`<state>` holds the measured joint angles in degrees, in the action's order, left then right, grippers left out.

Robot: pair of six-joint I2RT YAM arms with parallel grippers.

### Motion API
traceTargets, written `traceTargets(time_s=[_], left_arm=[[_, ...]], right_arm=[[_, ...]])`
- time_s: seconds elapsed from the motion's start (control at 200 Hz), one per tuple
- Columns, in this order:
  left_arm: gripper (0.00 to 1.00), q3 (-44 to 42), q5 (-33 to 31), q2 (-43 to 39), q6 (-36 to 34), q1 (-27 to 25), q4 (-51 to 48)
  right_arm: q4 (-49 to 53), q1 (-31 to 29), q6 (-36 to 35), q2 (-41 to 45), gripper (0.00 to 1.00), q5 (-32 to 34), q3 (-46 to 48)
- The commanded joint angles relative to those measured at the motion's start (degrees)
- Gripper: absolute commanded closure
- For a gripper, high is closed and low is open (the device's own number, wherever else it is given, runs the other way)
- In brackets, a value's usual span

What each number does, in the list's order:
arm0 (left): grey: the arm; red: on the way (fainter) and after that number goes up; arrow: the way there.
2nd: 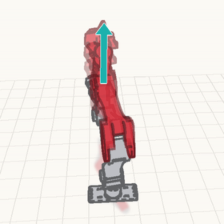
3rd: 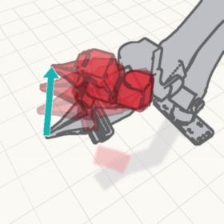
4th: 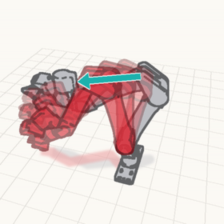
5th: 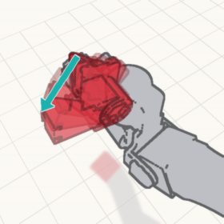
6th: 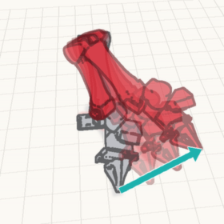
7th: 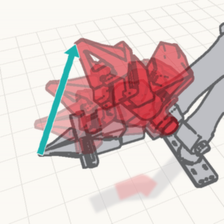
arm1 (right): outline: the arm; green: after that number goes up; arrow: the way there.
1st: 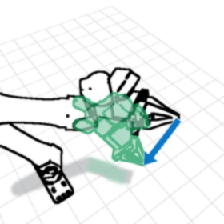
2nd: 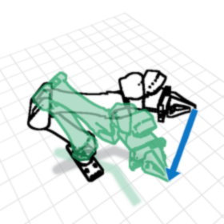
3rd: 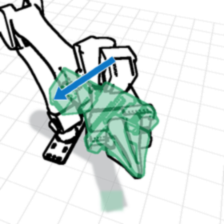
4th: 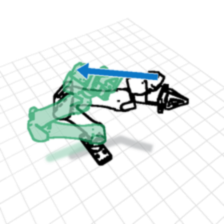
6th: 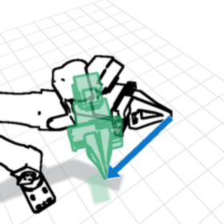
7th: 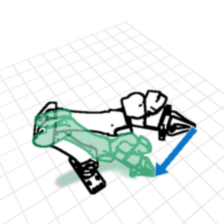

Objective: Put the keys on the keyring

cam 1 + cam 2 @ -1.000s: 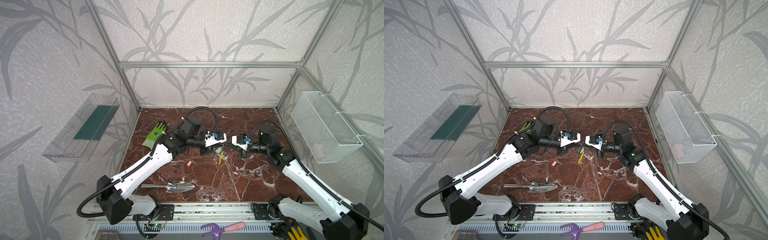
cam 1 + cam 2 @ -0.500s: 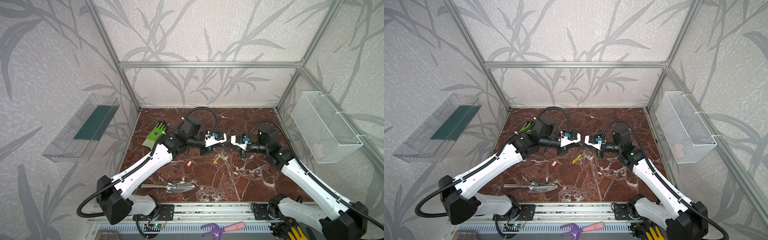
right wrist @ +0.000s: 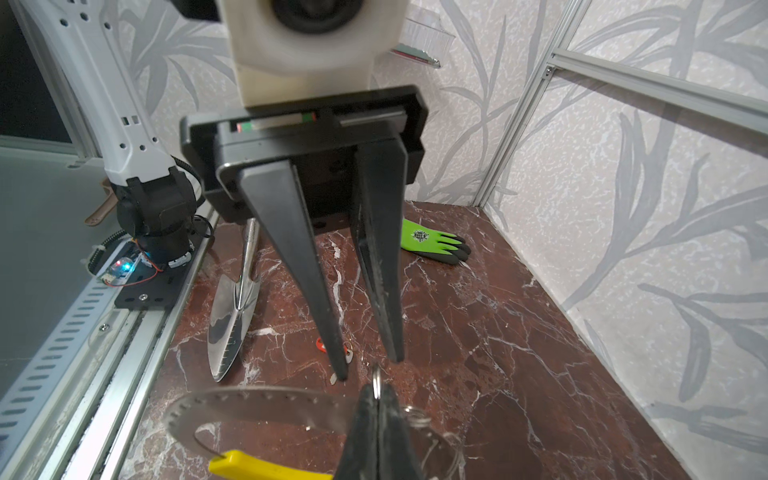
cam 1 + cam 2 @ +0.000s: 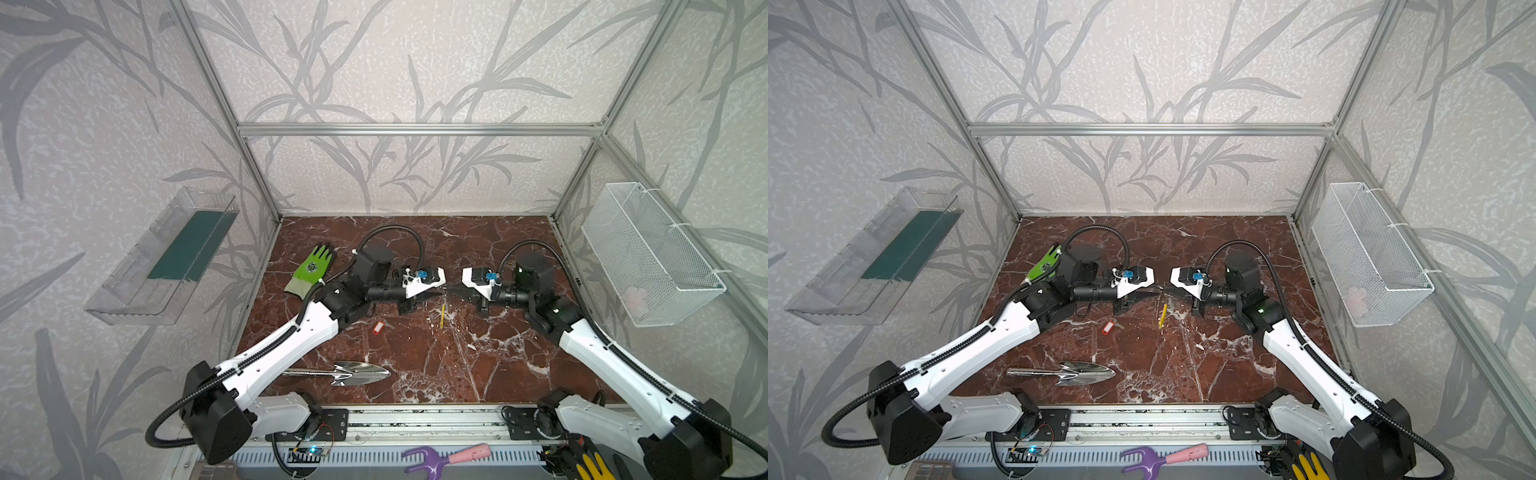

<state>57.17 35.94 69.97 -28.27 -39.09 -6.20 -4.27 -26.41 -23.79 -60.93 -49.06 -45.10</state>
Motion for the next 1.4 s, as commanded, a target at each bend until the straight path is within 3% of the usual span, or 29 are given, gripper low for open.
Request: traceTargets(time_s=[0.0,0.265,0.46,1.245,1.394], left_arm=[[0.76,-5.64,-0.11,-3.08,7.73,1.27,16.16],[0.77,-12.99,2.38,-4.93,15.52,1.46,29.4],[0.78,-14.5,3.66,-4.64,18.63,1.43,34.27],[0.88,-12.17,5.74,-1.79,19.86,-0.75,37.65],[0.99,-11.52,5.69,-1.51,19.93,-0.81,38.72]], right_arm=[[-13.97,0.56,8.44,0.29,1.0,-2.67,2.65],[-26.29,0.92,15.72,-1.55,1.0,-5.16,5.27],[-27.27,0.93,16.2,-1.53,1.0,-5.27,5.33],[-31.12,0.95,19.55,-1.12,1.0,-5.7,6.58],[-31.84,0.92,20.16,-1.36,1.0,-5.72,7.21]])
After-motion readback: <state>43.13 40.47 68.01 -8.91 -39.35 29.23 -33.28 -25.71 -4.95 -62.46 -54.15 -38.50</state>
